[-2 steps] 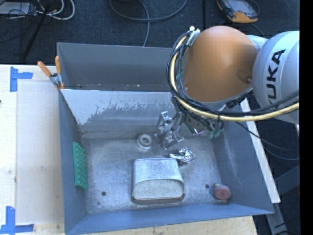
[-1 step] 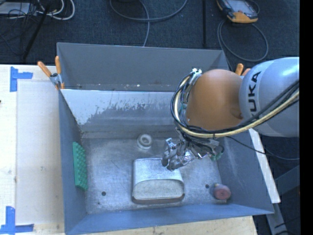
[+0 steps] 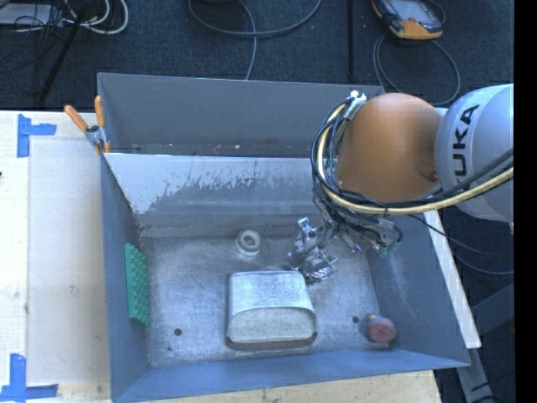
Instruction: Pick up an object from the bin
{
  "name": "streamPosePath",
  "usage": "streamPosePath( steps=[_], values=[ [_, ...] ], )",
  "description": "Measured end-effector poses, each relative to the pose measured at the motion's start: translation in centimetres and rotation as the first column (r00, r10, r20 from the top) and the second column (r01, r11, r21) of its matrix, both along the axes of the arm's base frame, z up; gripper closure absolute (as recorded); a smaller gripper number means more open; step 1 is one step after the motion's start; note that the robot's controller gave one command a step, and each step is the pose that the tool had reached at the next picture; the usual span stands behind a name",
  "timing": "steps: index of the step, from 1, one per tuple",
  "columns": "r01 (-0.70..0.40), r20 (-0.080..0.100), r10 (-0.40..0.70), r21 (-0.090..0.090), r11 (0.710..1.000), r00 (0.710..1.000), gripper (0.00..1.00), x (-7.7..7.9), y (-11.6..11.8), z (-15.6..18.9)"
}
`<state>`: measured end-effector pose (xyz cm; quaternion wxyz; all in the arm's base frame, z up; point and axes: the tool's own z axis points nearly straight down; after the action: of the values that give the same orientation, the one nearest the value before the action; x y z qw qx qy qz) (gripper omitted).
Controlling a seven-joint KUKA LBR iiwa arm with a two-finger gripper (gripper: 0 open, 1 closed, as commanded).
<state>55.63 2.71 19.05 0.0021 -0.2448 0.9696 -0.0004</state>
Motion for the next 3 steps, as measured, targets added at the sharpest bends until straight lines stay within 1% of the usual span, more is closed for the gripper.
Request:
streamPosePath(
  steps=[1, 2, 3],
  values=[
    [-0.297, 0.005, 0.297, 0.000, 0.955, 0.955, 1.00, 3.2, 4.0, 11.4],
    [-0.184, -0.012, 0.184, 0.001, 0.983, 0.983, 1.00, 3.9, -1.5, -3.8],
    [-0.202, 0.003, 0.202, 0.000, 0.979, 0.979, 1.00, 4.5, -1.0, 2.2]
  ],
)
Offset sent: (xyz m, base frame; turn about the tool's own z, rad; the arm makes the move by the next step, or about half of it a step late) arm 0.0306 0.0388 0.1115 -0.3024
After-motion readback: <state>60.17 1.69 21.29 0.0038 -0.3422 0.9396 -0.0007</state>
